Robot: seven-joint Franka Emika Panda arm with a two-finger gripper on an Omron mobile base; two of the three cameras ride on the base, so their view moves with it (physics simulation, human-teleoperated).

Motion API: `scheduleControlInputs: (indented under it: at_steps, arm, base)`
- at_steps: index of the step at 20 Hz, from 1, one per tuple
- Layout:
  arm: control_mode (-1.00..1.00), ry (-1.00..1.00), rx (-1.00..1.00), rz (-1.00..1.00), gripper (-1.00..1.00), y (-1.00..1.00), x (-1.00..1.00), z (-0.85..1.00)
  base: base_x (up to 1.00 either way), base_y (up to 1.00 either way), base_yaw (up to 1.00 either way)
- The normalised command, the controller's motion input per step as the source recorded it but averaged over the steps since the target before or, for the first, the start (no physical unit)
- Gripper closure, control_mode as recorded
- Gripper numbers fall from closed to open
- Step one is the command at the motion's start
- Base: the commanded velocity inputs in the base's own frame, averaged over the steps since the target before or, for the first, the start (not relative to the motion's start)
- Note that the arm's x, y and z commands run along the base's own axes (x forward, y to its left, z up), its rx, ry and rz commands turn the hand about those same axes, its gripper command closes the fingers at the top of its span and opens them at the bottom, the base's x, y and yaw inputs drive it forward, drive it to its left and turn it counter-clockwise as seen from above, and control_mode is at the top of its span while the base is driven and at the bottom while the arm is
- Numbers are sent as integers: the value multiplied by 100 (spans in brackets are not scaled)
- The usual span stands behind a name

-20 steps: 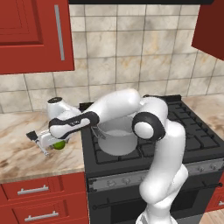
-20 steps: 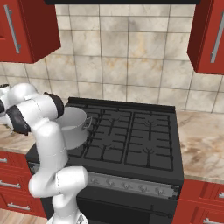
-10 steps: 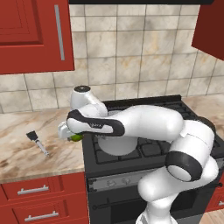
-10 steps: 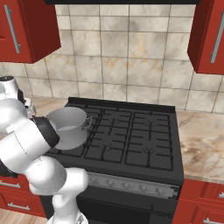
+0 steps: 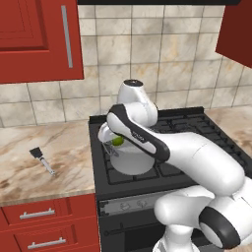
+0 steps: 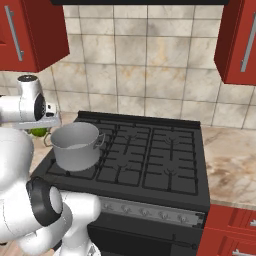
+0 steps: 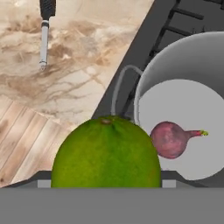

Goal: Put the onion and lime in the pot. Retrieve the spatula and lightly stir the vegetables in the pot.

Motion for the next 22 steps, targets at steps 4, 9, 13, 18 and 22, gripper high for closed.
scheduleControlInputs:
  at_steps: [4, 9, 13, 18, 22]
  arm:
    - [-100, 10, -7, 0, 100, -73, 69, -6]
    - [-100, 10, -7, 0, 100, -31, 74, -4]
    - [-100, 2, 0, 0, 100, 0, 23, 0]
    - [-100, 0, -1, 0, 100, 0, 0, -17]
    - [-100, 0, -2, 0, 100, -2, 3, -21]
  base:
    - [0, 0, 0]
    - [0, 0, 0]
    - [0, 0, 0]
    - [0, 0, 0]
    - [0, 0, 0]
